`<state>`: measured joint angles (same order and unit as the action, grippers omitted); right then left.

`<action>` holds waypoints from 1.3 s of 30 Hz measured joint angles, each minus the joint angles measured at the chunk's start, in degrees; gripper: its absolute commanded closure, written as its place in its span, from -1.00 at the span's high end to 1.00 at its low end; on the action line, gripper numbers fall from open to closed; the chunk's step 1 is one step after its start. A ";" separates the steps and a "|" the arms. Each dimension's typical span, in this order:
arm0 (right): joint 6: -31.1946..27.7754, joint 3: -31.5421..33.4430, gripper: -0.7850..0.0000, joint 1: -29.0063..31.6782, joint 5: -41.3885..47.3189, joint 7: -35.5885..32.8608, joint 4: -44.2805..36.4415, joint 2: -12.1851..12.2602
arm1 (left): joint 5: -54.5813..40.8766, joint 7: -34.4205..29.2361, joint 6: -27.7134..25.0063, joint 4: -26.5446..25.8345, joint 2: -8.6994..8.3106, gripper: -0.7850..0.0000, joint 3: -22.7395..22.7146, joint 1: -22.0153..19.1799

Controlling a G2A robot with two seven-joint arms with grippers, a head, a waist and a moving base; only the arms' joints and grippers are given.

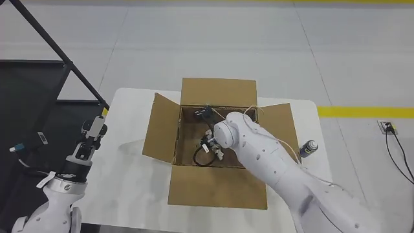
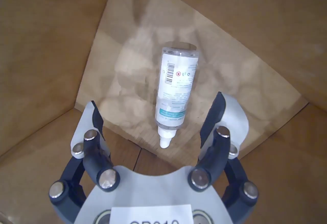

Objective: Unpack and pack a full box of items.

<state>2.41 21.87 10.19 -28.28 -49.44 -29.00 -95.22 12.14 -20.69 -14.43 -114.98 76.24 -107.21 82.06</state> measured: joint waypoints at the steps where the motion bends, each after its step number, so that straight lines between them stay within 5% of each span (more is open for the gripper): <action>1: -0.45 -0.10 -0.06 -0.13 0.12 0.28 1.37 -0.61 | 0.00 0.00 0.00 0.00 0.00 1.00 0.00 0.00; 8: -1.97 -0.52 -0.44 -0.97 -0.02 1.39 8.43 -4.22 | 0.00 0.00 0.00 0.00 0.00 1.00 0.00 0.00; 25: -4.07 -0.09 -0.25 -1.37 -1.81 1.83 16.00 -8.56 | 0.00 0.00 0.00 0.00 0.00 1.00 0.00 0.00; 27: -4.32 0.05 -0.40 -1.31 -1.95 1.86 16.60 -8.83 | 0.00 0.00 0.00 0.00 0.00 1.00 0.00 0.00; 30: -4.75 0.42 -1.00 -1.26 -1.89 2.02 17.46 -9.12 | 0.00 0.00 0.00 0.00 0.00 1.00 0.00 0.00; 39: -8.29 3.08 -1.00 -4.27 0.49 4.63 18.79 -8.70 | 0.00 0.00 0.00 0.00 0.00 1.00 0.00 0.00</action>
<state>-5.88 24.94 5.92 -27.79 -44.81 -10.22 -103.92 12.14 -20.69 -14.43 -114.98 76.24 -107.21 82.06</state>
